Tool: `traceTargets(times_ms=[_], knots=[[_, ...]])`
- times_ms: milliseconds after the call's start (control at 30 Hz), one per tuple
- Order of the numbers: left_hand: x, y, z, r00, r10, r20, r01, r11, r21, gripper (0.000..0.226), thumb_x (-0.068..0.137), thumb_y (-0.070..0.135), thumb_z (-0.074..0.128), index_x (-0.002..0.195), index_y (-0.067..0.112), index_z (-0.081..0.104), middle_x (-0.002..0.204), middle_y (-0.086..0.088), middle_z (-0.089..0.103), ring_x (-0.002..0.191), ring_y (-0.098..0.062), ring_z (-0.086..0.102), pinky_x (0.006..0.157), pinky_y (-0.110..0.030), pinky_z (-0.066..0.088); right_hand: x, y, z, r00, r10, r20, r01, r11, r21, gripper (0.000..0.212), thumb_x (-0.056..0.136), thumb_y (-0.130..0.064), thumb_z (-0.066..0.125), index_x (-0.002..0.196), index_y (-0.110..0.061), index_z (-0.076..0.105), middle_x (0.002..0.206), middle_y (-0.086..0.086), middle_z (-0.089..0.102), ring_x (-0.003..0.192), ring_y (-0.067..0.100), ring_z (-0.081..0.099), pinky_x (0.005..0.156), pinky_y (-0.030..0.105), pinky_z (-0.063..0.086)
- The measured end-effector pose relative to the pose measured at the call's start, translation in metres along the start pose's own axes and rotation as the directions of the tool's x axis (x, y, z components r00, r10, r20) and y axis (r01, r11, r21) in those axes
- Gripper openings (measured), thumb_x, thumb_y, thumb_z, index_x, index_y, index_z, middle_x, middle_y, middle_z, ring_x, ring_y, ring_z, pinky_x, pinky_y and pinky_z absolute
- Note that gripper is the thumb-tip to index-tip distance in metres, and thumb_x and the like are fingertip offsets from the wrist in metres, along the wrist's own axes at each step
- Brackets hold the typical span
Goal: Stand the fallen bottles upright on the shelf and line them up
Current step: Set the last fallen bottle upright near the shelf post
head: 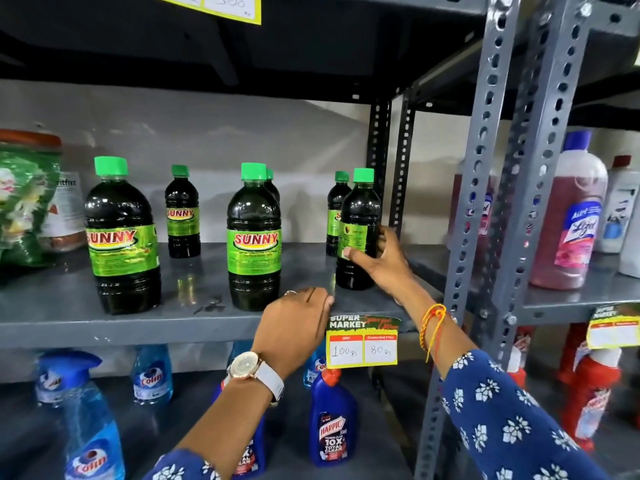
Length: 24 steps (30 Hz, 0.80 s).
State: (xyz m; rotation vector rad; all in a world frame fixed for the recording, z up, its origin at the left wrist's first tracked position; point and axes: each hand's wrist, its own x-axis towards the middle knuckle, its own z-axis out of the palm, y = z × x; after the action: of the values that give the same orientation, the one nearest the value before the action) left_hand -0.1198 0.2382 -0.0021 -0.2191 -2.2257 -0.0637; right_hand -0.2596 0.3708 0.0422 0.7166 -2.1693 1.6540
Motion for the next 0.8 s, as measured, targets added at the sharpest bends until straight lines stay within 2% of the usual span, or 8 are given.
traceTargets(times_ms=[67, 167, 233, 300, 367, 567, 700, 800], knots=[[-0.0008, 0.0001, -0.0006, 1.0, -0.005, -0.003, 0.005, 1.0, 0.013, 0.02, 0.094, 0.02, 0.049, 0.082, 0.009, 0.061, 0.071, -0.008, 0.067, 0.059, -0.028, 0.06, 0.046, -0.029, 0.037, -0.0008, 0.0011, 0.0005, 1.0, 0.015, 0.003, -0.015, 1.0, 0.009, 0.079, 0.063, -0.048, 0.076, 0.126, -0.03, 0.03, 0.1, -0.019, 0.048, 0.106, 0.011, 0.045, 0.088, 0.03, 0.033], [-0.0022, 0.0026, -0.0022, 1.0, -0.017, -0.025, 0.018, 1.0, 0.025, 0.015, 0.088, 0.016, 0.058, 0.076, 0.01, 0.062, 0.063, -0.007, 0.065, 0.051, -0.026, 0.058, 0.043, -0.027, 0.036, -0.002, 0.0017, 0.0014, 1.0, 0.014, 0.021, -0.014, 1.0, -0.019, 0.103, 0.054, -0.055, 0.079, 0.132, -0.034, 0.015, 0.129, -0.005, 0.033, 0.117, 0.013, 0.031, 0.099, 0.035, 0.028], [-0.003, 0.0042, -0.0022, 0.999, -0.023, -0.046, 0.025, 0.999, 0.042, 0.013, 0.084, 0.014, 0.063, 0.073, 0.01, 0.062, 0.059, -0.006, 0.064, 0.047, -0.025, 0.057, 0.04, -0.026, 0.037, -0.0028, 0.0002, 0.0025, 0.999, 0.015, 0.04, -0.014, 1.0, -0.017, 0.099, 0.053, -0.04, 0.085, 0.127, -0.027, 0.02, 0.117, -0.007, 0.044, 0.113, 0.016, 0.04, 0.096, 0.034, 0.033], [-0.0034, 0.0054, -0.0022, 0.998, -0.026, -0.058, 0.029, 0.999, 0.044, 0.012, 0.081, 0.013, 0.067, 0.071, 0.01, 0.061, 0.056, -0.006, 0.063, 0.044, -0.025, 0.056, 0.039, -0.025, 0.038, -0.0017, 0.0019, 0.003, 0.997, 0.042, 0.061, -0.043, 0.999, 0.024, 0.078, 0.059, -0.02, 0.083, 0.118, -0.021, 0.032, 0.1, -0.009, 0.055, 0.104, 0.019, 0.052, 0.085, 0.031, 0.039], [-0.0031, 0.0062, -0.0021, 0.998, -0.021, -0.06, 0.024, 0.998, 0.052, 0.012, 0.079, 0.012, 0.07, 0.07, 0.011, 0.061, 0.055, -0.005, 0.062, 0.043, -0.024, 0.055, 0.038, -0.024, 0.038, 0.0004, 0.0043, 0.0019, 0.991, 0.075, 0.109, -0.084, 0.993, 0.08, 0.062, 0.066, -0.012, 0.075, 0.117, -0.018, 0.042, 0.104, 0.002, 0.062, 0.105, 0.023, 0.056, 0.083, 0.03, 0.041], [-0.0012, 0.0065, -0.0022, 0.997, -0.029, -0.069, 0.033, 0.997, 0.063, 0.011, 0.075, 0.013, 0.073, 0.071, 0.013, 0.063, 0.053, -0.002, 0.062, 0.042, -0.021, 0.056, 0.037, -0.022, 0.038, 0.0018, 0.0022, 0.0047, 0.996, 0.055, 0.07, -0.064, 0.989, 0.131, 0.078, 0.059, -0.014, 0.084, 0.119, -0.011, 0.035, 0.106, 0.003, 0.059, 0.095, 0.015, 0.057, 0.081, 0.028, 0.045], [-0.002, 0.007, -0.0024, 0.998, -0.029, -0.063, 0.033, 0.997, 0.076, 0.011, 0.077, 0.014, 0.071, 0.07, 0.013, 0.063, 0.053, -0.003, 0.062, 0.043, -0.022, 0.057, 0.038, -0.022, 0.037, 0.002, 0.0046, 0.0009, 0.988, 0.088, 0.127, -0.107, 0.983, 0.15, 0.058, 0.066, -0.004, 0.072, 0.113, -0.016, 0.04, 0.106, 0.008, 0.061, 0.1, 0.024, 0.058, 0.083, 0.03, 0.043], [-0.0017, 0.0071, -0.002, 0.997, -0.027, -0.067, 0.033, 0.995, 0.089, 0.013, 0.079, 0.015, 0.069, 0.068, 0.013, 0.062, 0.053, -0.003, 0.061, 0.043, -0.024, 0.056, 0.038, -0.023, 0.035, 0.0008, 0.0026, 0.0034, 0.989, 0.062, 0.136, -0.083, 0.984, 0.156, 0.067, 0.063, -0.006, 0.078, 0.116, -0.014, 0.038, 0.107, 0.007, 0.061, 0.094, 0.017, 0.058, 0.077, 0.025, 0.043]])
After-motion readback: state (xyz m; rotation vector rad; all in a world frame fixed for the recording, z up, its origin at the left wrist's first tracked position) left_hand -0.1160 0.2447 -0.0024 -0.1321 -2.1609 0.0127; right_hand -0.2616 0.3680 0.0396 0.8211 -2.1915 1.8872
